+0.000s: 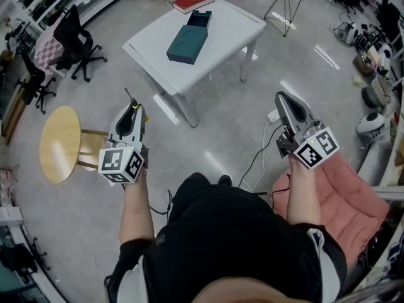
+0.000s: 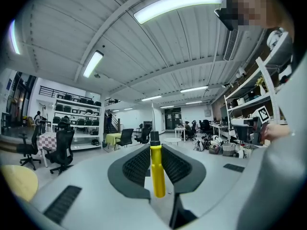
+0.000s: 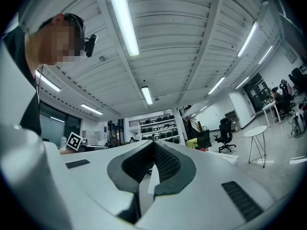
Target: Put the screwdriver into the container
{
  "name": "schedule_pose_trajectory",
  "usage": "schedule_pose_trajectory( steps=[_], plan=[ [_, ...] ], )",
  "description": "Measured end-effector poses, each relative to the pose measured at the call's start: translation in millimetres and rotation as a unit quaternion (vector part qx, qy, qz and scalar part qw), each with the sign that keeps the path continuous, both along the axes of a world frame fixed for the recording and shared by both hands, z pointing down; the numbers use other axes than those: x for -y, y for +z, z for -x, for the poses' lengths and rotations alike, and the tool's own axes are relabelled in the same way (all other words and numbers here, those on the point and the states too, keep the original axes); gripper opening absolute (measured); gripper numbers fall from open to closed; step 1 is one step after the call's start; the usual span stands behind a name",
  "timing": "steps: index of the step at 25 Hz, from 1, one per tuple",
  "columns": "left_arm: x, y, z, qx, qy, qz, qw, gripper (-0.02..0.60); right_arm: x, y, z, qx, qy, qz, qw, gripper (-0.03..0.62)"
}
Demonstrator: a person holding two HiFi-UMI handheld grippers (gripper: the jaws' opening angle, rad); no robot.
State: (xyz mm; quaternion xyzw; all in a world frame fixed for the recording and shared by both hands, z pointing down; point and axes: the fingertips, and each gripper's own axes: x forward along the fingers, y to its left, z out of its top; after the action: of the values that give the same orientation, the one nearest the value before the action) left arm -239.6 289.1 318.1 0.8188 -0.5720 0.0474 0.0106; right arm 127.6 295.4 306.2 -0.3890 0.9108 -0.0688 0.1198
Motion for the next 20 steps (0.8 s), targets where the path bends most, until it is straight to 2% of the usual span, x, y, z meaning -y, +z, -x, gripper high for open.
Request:
schedule_pose_trajectory(
  steps=[9,20],
  plan=[
    [17.5,-1.5,-21.4,0.016,0.013,-0.001,0.9998,0.081,6.8,9.2,-21.3,0.020,0.010,0.009,1.000,0.029],
    [86.6,6.6,-27.9,0.003,0.026,-0.007,0.9996,0.081,67.1,14.9,-15.0,0.004,0.012,0.024,1.000,0.031]
  ],
)
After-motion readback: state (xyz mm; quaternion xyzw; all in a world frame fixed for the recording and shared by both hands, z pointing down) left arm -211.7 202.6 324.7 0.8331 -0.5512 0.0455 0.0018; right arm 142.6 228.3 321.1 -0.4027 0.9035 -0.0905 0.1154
